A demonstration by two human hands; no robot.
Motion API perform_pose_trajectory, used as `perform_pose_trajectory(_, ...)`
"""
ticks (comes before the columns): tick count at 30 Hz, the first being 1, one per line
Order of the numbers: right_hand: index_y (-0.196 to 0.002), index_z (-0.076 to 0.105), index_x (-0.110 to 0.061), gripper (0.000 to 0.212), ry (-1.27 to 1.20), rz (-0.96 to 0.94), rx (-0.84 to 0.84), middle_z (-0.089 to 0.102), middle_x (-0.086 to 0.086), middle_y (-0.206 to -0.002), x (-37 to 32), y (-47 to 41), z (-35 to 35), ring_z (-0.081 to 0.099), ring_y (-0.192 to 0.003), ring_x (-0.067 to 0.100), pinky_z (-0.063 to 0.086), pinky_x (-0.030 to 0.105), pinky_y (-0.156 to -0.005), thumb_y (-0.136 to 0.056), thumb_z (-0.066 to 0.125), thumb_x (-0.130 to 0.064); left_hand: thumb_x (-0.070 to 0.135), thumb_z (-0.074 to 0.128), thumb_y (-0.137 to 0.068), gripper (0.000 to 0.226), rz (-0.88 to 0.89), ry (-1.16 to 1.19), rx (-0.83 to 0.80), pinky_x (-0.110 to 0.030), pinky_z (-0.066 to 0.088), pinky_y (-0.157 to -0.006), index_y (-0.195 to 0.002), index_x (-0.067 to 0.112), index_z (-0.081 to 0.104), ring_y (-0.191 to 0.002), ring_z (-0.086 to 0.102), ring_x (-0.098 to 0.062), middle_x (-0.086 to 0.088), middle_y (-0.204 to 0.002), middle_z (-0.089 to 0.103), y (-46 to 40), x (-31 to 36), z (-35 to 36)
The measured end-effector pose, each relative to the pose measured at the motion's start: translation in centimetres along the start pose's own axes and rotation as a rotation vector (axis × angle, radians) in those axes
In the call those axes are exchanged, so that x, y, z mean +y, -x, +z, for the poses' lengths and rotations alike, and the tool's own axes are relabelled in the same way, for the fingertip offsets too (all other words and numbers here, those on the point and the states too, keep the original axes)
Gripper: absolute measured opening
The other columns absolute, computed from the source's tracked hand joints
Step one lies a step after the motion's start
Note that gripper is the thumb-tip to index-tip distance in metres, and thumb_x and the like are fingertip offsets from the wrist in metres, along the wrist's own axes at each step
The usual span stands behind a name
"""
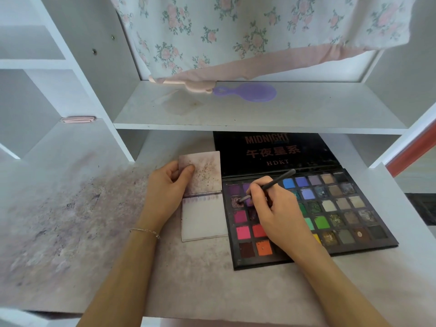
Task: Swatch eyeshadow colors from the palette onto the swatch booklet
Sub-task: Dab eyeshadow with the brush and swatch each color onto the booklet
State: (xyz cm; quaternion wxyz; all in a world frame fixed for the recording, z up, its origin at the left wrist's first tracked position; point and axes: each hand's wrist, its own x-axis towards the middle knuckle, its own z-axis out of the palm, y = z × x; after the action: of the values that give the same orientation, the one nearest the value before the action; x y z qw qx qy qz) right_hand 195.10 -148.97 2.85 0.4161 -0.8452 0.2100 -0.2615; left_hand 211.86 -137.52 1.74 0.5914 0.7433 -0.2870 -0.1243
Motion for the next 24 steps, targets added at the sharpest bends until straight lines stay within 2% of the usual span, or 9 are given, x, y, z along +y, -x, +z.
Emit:
perform_pose_trajectory(8, -0.075, 0.044, -0.038, 0.025, -0.004, -0.016, 0.018, 0.062, -0.009, -0.072, -0.04, 0.07, -0.02, 0.062, -0.074, 0.01, 0.048, 0.022, -0.064, -0.094, 0.042, -0.022, 0.019, 0.056, -0.089, 0.011, 0.02, -0.009, 0.0, -0.012, 0.05, -0.064, -0.086, 0.026, 0.065, -0.074, 0.066, -0.002, 0.008, -0.082, 0.07, 0.01, 0.07, -0.02)
perform_pose_trajectory(14, -0.074, 0.045, -0.038, 0.024, -0.018, 0.009, 0.01, 0.062, -0.012, -0.071, -0.05, 0.06, -0.03, 0.061, -0.073, 0.003, 0.046, 0.012, -0.062, -0.093, 0.043, -0.023, 0.021, 0.056, -0.089, 0.012, 0.029, -0.034, 0.003, -0.018, 0.054, -0.066, -0.084, 0.028, 0.064, -0.074, 0.067, -0.007, 0.008, -0.08, 0.07, -0.04, -0.08, -0.06)
perform_pose_trajectory(21, -0.076, 0.049, -0.032, 0.022, -0.071, 0.006, 0.069, 0.062, -0.004, -0.068, -0.12, 0.16, -0.16, 0.06, -0.066, 0.012, 0.048, 0.022, -0.056, -0.094, 0.043, -0.021, 0.021, 0.056, -0.089, 0.011, 0.019, -0.041, 0.0, -0.02, 0.054, -0.067, -0.084, 0.027, 0.064, -0.077, 0.067, -0.01, 0.008, -0.081, 0.07, -0.21, -0.25, -0.06)
perform_pose_trajectory(24, -0.08, 0.054, -0.03, 0.019, -0.172, 0.016, 0.104, 0.059, -0.006, -0.067, -0.52, 0.11, -0.29, 0.06, -0.064, 0.002, 0.046, 0.012, -0.055, -0.094, 0.045, -0.019, 0.022, 0.056, -0.089, 0.011, 0.022, -0.033, -0.008, -0.02, 0.054, -0.067, -0.083, 0.028, 0.064, -0.077, 0.067, -0.012, 0.006, -0.081, 0.071, -0.27, -0.35, -0.08)
